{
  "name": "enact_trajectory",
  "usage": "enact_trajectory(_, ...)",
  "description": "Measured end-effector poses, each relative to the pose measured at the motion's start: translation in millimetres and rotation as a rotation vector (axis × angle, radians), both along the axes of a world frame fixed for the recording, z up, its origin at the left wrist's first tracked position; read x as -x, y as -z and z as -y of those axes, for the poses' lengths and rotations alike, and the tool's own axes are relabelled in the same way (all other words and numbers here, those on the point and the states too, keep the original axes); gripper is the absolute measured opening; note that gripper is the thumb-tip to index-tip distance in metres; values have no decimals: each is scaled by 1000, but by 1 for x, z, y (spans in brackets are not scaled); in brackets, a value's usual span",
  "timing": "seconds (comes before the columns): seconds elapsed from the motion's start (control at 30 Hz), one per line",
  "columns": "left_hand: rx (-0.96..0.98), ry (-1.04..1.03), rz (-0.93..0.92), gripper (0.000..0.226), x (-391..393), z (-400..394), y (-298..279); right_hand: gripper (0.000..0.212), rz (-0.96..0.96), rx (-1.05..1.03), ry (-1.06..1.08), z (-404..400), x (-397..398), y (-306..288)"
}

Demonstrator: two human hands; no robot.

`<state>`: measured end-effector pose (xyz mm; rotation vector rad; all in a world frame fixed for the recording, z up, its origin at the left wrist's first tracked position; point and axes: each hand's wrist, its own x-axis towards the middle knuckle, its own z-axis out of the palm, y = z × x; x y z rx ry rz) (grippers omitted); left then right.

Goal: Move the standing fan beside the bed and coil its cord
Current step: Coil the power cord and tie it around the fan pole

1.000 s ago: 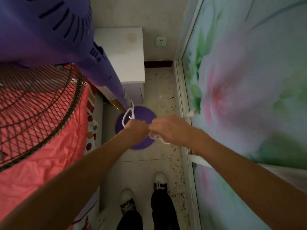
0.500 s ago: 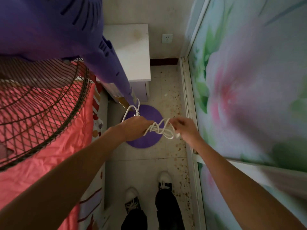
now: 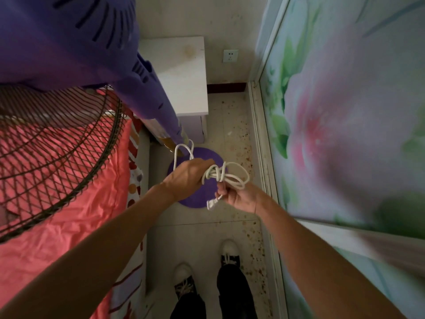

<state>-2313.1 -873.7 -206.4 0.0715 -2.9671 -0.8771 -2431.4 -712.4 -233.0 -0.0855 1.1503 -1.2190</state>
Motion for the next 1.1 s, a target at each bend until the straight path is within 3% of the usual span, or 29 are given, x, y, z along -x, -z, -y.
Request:
enact_trajectory(0.1,33,-32,51,9,-6,-4,7,23,-84,-12,-8,-6,-30,-3)
enact_trajectory(0.13,72,-64,143,12,-5,-7,9,25,-206,-43,-61,-6,-41,-7)
enact_trajectory(0.23,325,-149,560,31,7,-20,13,26,-873,-84,-396,-8,-60,-23)
enact_trajectory(0.37,559,6,699,42,18,-32,18,22,-1484,-29,-789,-7,-29,-44)
enact_trajectory(0.47,562,145,722,27,18,-25,23,13,-1712,132,-860,4,11,-53)
enact_trajectory(0.53,455,213,654,30,14,-15,26,23,-1609,165,-674,6,33,-43)
enact_trajectory(0.67,236,152,402,29,-2,-5,31,14,-953,-13,-231,3,29,-1)
enact_trajectory(0.77,154,90,275,29,-12,-6,38,28,-438,-151,-105,0,0,22)
enact_trajectory(0.83,122,-4,281,28,-17,-4,40,34,-213,-190,-88,-1,-17,24)
enact_trajectory(0.9,133,-78,335,27,-19,-2,41,41,-191,-199,-75,0,-25,24)
enact_trajectory(1.0,252,-51,492,34,-17,-3,41,51,-320,-244,-218,3,-22,12)
enact_trajectory(1.1,298,-47,548,37,-13,-8,41,28,-701,-38,-420,3,-25,3)
